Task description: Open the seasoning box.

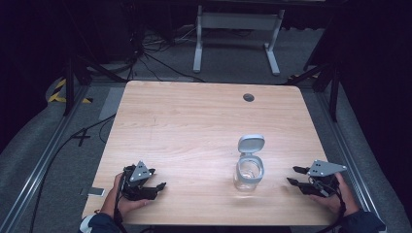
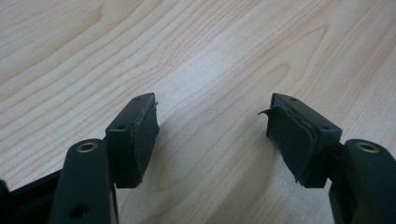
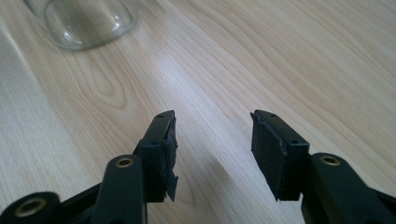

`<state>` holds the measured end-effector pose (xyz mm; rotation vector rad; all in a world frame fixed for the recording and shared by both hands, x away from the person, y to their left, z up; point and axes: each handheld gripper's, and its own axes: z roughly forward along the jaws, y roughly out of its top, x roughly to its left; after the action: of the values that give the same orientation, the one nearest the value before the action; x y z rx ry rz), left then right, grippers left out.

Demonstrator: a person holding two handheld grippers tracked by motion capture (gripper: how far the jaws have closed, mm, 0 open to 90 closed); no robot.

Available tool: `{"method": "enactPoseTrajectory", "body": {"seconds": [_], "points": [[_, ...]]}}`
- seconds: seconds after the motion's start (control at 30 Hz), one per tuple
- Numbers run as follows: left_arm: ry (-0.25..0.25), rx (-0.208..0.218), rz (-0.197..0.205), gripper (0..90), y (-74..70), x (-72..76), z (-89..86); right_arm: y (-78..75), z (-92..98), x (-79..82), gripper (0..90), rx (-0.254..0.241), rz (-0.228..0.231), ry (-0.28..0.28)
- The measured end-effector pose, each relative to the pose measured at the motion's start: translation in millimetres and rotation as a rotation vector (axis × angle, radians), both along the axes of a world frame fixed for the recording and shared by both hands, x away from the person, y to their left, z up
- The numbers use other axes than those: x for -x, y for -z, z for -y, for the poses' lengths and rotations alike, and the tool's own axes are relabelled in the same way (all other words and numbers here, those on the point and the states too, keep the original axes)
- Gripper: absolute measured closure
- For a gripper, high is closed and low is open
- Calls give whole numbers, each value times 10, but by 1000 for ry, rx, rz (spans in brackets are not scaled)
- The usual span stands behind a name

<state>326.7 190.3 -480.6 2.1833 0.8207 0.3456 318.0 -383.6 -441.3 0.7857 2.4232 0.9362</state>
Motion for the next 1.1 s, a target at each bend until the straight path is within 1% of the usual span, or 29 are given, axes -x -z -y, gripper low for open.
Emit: {"method": "enactPoseTrajectory", "body": {"seconds": [0.03, 0.1, 0.2, 0.27, 0.3, 0.33, 0.37, 0.4, 0.43, 0.5, 0.53, 0.57, 0.6, 0.63, 0.7, 0.9, 1.03, 1.07, 1.1], "points": [[5, -9, 8, 340, -4, -6, -5, 5, 27, 5, 498, -3, -4, 5], [6, -12, 9, 339, -5, -8, -6, 34, 100, 20, 481, -18, -10, 18], [-2, -6, 1, 337, -3, -4, -1, 92, 193, 48, 447, -27, -48, 45], [-6, -2, -3, 336, -1, -2, 3, 111, 219, 58, 442, -25, -48, 49], [-8, -2, -3, 334, -1, -4, 3, 132, 246, 72, 426, -24, -58, 59], [-8, -6, 4, 332, -2, -10, 2, 146, 268, 78, 402, -28, -63, 65], [-8, -6, 4, 329, -2, -10, 2, 146, 268, 78, 402, -28, -63, 65], [-9, -3, -2, 329, -1, -7, 4, 177, 328, 104, 373, -60, -84, 82], [-10, -3, -3, 328, -2, -7, 5, 181, 342, 106, 356, -63, -84, 84], [-11, -2, -3, 325, 0, -9, 6, 207, 376, 111, 315, -85, -79, 106], [-13, -1, -3, 325, 0, -9, 7, 216, 389, 113, 310, -99, -81, 110], [-13, -1, -3, 324, 0, -9, 7, 216, 389, 113, 310, -99, -81, 110], [-13, -1, -4, 324, -1, -9, 8, 239, 408, 115, 298, -123, -82, 118], [-12, -3, -4, 323, -1, -11, 8, 247, 420, 120, 294, -135, -82, 120], [-9, -7, -3, 321, -3, -14, 6, 254, 419, 121, 262, -135, -79, 134], [-8, -7, -4, 320, -3, -17, 6, 255, 418, 121, 253, -133, -77, 141], [-1, -17, 7, 316, -6, -28, 1, 255, 418, 121, 252, -132, -77, 141], [-9, -5, -7, 316, -2, -22, 10, 255, 418, 121, 252, -132, -77, 141], [-11, -8, -11, 314, -5, -22, 12, 255, 418, 122, 252, -132, -76, 141]]}}
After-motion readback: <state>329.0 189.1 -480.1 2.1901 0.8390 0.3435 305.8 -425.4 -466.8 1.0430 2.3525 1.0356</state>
